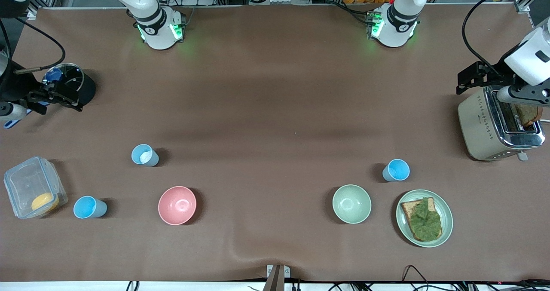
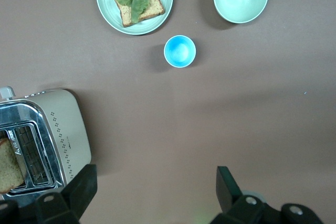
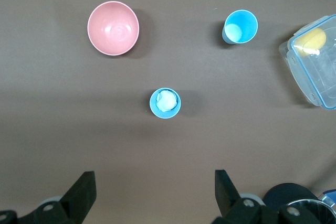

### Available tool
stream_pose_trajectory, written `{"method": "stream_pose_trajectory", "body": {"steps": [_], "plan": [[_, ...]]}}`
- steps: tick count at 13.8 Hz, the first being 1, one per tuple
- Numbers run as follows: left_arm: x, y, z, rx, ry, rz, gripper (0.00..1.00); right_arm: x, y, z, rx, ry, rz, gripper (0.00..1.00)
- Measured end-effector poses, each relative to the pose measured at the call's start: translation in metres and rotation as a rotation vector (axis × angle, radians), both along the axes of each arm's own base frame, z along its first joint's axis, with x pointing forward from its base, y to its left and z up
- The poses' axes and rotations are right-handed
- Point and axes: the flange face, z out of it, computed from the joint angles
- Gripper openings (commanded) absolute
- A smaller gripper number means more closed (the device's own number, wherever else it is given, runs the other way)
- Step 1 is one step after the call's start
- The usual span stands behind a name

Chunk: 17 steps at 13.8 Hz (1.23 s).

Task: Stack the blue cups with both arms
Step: 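Reach the right gripper toward the blue cup beside the pink bowl, then grasp the blue cup with the right gripper while the left gripper reaches another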

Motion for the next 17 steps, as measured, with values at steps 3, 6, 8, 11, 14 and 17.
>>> {"method": "stream_pose_trajectory", "body": {"steps": [3, 6, 8, 11, 14, 17], "plan": [[0.001, 0.001, 0.003, -0.001, -0.007, 0.001, 1.00, 0.000, 0.000, 0.000, 0.000, 0.000, 0.001, 1.00], [0.002, 0.001, 0.016, -0.003, -0.035, 0.002, 1.00, -0.002, 0.000, -0.003, 0.000, 0.018, 0.000, 1.00], [0.002, 0.001, 0.017, -0.004, -0.037, 0.002, 1.00, 0.000, -0.001, -0.021, -0.001, 0.057, -0.003, 1.00], [0.004, 0.001, 0.015, -0.004, -0.034, 0.002, 1.00, 0.015, -0.005, -0.093, -0.010, 0.111, -0.017, 1.00], [0.008, 0.001, 0.007, -0.004, -0.019, 0.002, 1.00, 0.026, -0.008, -0.185, -0.024, 0.154, -0.029, 1.00], [0.024, 0.001, -0.027, -0.004, 0.041, 0.002, 1.00, 0.029, -0.014, -0.262, -0.042, 0.176, -0.044, 1.00]]}}
